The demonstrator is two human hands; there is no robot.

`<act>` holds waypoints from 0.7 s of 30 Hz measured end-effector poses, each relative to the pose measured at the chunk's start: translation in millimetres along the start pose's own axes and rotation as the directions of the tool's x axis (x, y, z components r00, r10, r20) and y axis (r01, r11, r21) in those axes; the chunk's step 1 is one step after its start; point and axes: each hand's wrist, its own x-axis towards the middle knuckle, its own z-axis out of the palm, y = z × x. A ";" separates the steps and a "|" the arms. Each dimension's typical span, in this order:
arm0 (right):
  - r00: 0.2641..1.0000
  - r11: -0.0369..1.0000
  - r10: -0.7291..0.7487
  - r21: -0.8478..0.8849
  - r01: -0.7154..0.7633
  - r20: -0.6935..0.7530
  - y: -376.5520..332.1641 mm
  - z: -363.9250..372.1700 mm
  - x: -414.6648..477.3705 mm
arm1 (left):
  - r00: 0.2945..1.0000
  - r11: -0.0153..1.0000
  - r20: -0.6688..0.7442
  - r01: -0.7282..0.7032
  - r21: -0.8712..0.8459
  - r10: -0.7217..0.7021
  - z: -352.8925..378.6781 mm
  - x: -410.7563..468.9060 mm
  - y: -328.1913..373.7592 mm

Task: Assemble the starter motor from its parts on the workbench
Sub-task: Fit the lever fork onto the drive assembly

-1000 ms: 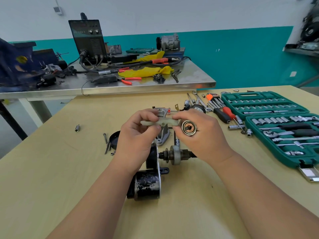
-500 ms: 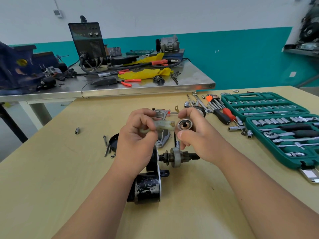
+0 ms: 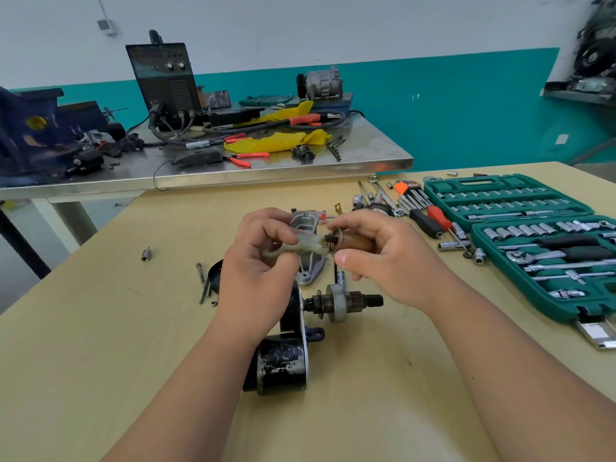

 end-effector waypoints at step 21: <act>0.992 0.987 0.048 0.148 -0.064 0.114 1.6 7.9 1.6 | 0.944 0.765 0.076 0.305 -0.567 -0.320 8.0 3.4 4.0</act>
